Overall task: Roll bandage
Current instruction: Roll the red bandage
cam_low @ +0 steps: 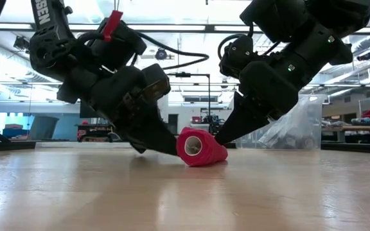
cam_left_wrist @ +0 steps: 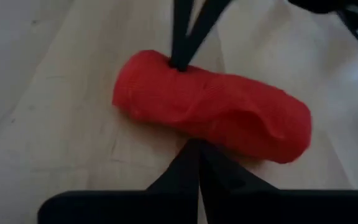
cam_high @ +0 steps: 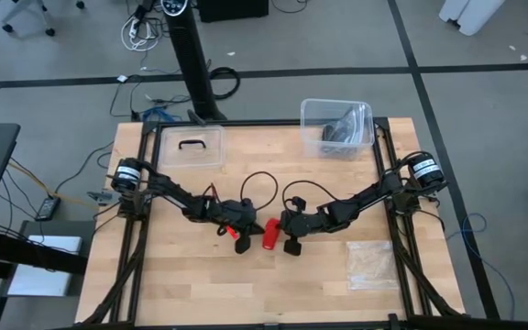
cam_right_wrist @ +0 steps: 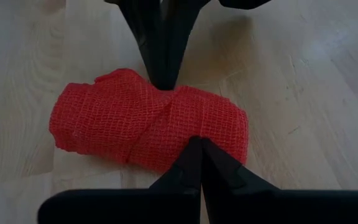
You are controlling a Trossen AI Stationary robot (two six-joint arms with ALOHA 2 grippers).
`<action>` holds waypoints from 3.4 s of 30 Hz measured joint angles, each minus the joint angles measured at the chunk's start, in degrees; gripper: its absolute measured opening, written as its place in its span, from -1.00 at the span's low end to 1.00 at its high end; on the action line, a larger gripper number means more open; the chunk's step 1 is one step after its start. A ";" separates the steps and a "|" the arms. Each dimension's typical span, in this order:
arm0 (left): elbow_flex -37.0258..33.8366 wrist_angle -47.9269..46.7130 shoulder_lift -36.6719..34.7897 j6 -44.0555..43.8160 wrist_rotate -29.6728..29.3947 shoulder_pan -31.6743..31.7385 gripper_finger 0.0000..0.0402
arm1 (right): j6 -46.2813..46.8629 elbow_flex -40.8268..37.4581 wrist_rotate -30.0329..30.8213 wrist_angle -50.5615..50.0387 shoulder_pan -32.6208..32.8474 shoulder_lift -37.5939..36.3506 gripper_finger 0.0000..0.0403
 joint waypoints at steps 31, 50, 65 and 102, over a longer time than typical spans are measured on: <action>0.15 6.68 -0.71 2.93 1.85 0.05 -0.80 | 0.00 0.00 -0.53 0.03 0.09 0.00 -0.99; 0.31 6.22 1.64 4.44 1.92 -1.33 -0.91 | 0.11 0.00 -0.61 0.26 0.10 0.00 -0.98; 0.15 6.77 1.75 6.34 3.86 -1.40 -0.67 | 0.57 0.99 -0.47 0.32 0.13 -0.65 -0.81; -0.35 5.64 1.81 7.58 2.94 -1.44 -0.67 | 14.68 1.49 -0.33 -0.25 4.64 -2.27 -0.94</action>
